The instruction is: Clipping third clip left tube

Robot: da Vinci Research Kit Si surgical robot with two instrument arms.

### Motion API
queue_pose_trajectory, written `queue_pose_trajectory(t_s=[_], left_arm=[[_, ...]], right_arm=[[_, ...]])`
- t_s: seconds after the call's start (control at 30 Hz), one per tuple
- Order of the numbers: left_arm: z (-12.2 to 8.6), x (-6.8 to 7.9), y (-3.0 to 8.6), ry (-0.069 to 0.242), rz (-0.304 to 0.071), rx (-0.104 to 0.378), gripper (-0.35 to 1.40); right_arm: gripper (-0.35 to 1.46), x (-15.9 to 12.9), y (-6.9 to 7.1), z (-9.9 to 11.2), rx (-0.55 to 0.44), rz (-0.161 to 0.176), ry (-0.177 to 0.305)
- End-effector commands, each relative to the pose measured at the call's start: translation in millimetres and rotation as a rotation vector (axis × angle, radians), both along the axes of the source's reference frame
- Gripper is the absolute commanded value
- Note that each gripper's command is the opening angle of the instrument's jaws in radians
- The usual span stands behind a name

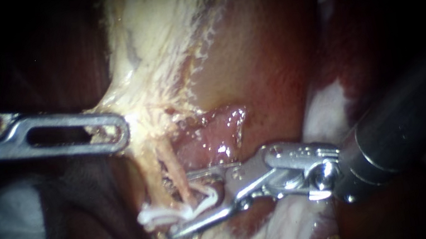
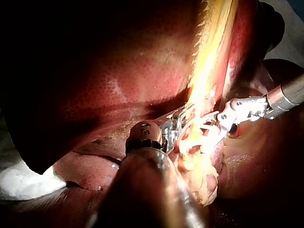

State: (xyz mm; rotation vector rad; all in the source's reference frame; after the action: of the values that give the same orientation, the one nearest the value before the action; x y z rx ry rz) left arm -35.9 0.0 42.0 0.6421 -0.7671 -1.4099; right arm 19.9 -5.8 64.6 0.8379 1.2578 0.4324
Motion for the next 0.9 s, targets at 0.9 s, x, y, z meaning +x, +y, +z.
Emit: queue_pose_trajectory(t_s=[0.9], left_arm=[[-0.3,0.7,0.1,-0.003,0.003,0.002,-0.35]], right_arm=[[0.6,-4.0,2.0,-2.6,0.009,0.019,-0.017]])
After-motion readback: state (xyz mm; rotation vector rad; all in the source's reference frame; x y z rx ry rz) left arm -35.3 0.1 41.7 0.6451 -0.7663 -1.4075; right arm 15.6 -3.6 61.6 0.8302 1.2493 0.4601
